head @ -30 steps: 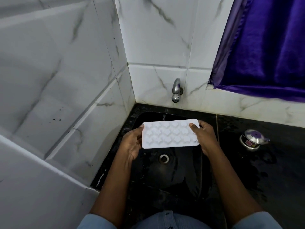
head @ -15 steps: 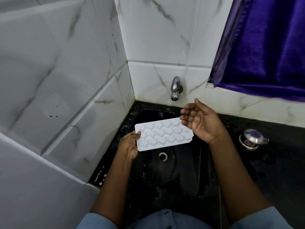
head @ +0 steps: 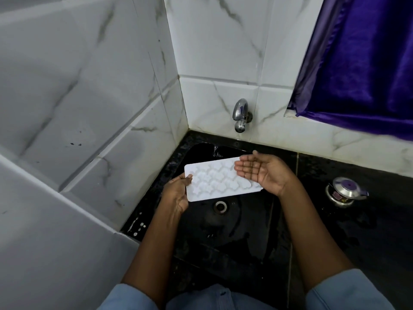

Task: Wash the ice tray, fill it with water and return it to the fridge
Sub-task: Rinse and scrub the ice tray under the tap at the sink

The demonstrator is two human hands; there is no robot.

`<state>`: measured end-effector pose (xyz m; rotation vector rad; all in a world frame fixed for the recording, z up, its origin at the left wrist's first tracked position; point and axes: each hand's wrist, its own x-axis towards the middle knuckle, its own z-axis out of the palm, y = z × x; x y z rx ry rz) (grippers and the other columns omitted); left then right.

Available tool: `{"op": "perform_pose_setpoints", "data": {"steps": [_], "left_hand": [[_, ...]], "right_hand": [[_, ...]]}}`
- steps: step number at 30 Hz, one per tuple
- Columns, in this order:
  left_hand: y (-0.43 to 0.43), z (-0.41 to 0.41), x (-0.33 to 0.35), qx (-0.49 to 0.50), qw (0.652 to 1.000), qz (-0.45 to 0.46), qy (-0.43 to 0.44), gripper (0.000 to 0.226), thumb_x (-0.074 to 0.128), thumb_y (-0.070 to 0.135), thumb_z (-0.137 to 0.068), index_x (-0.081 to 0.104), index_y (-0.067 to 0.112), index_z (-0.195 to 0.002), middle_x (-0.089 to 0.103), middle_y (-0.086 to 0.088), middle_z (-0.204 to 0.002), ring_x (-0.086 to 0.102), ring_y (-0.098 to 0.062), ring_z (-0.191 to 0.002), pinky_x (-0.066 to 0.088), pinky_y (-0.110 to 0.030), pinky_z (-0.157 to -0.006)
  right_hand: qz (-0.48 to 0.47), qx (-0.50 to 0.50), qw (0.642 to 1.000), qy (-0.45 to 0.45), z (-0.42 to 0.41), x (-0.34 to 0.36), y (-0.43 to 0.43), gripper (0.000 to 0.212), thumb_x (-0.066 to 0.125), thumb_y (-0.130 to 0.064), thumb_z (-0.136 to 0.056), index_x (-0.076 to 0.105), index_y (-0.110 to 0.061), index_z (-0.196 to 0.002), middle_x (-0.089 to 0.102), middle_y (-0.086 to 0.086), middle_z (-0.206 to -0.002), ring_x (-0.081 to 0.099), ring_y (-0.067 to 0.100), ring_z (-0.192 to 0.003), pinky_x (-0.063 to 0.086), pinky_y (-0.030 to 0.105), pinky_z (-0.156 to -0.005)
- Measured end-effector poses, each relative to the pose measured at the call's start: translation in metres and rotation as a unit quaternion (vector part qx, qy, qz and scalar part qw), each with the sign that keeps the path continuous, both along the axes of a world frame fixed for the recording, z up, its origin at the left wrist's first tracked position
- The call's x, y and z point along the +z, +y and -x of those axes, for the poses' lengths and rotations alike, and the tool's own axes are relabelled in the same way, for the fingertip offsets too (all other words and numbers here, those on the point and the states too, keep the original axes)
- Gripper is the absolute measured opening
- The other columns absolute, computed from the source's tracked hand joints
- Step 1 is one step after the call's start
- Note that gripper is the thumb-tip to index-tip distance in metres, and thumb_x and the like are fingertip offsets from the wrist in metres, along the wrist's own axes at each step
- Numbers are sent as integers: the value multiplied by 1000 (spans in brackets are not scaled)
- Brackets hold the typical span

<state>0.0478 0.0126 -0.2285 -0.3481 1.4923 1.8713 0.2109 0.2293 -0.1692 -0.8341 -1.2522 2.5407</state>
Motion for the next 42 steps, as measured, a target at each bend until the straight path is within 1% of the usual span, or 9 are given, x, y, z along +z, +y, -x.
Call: {"op": "perform_pose_setpoints", "data": {"steps": [10,15,17,21,25,28,34,37,42], "left_hand": [[-3,-17,-2,16,1000,8,19,18,58,-4,-102,72,6,-108,77,-16,-98,75,-32,-83,60,-46,-69],[-4,-15,4,5,999,8,31,20,58,-4,-102,71,5,-115,77,-19,-106,75,-32,-83,60,-45,-67],[-5,-9,8,7,1000,6,29,23,57,-5,-102,69,3,-120,76,-18,-105,74,-33,-87,60,-46,-67],[-3,2,20,-11,999,0,48,25,59,-1,-103,68,3,-127,76,-19,-109,75,-32,-86,63,-44,-63],[0,1,31,-62,995,-53,65,23,59,7,-105,70,6,-125,76,-21,-120,75,-34,-101,66,-43,-68],[3,-4,39,-81,991,-89,65,24,55,23,-107,74,12,-117,78,-15,-116,78,-25,-91,64,-33,-65],[3,4,19,-66,981,-180,-35,62,45,59,-101,69,10,-129,76,-17,-115,72,-28,-104,54,-42,-91],[9,3,13,-126,975,-179,-35,40,65,38,-99,62,12,-130,73,-16,-123,67,-29,-107,56,-50,-100],[9,-4,21,-223,963,-149,-38,51,54,39,-105,59,6,-143,70,-18,-136,68,-38,-124,49,-61,-109]], "right_hand": [[44,38,998,7,-23,-8,3,44,48,-29,-108,68,10,-111,72,33,-116,75,40,-107,65,45,-84],[-55,24,998,-34,-28,-13,5,44,55,-31,-106,66,10,-118,73,31,-115,76,40,-103,65,43,-85],[-97,-34,994,-33,-33,-7,6,36,60,-32,-103,70,2,-110,78,21,-103,77,32,-85,64,35,-71],[-364,-130,894,-228,-33,-9,11,20,63,-41,-100,68,-21,-97,71,4,-95,64,21,-79,49,32,-64],[-221,-3,948,-229,-25,-5,-8,42,46,-64,-104,66,-28,-114,75,-3,-110,72,24,-99,58,40,-84],[-108,-98,980,-137,-16,-8,-17,54,38,-70,-103,66,-27,-119,77,-1,-112,73,20,-105,56,40,-93],[21,-268,963,21,-27,-22,-24,21,47,-11,-102,66,-10,-94,72,3,-92,65,18,-90,50,30,-81],[-40,-258,965,41,-42,-27,-24,31,37,11,-93,63,-6,-95,69,2,-107,68,14,-91,55,27,-68],[-143,-286,946,50,-63,-40,-18,66,28,34,-76,61,-11,-111,66,3,-131,66,11,-118,57,21,-85]]}}
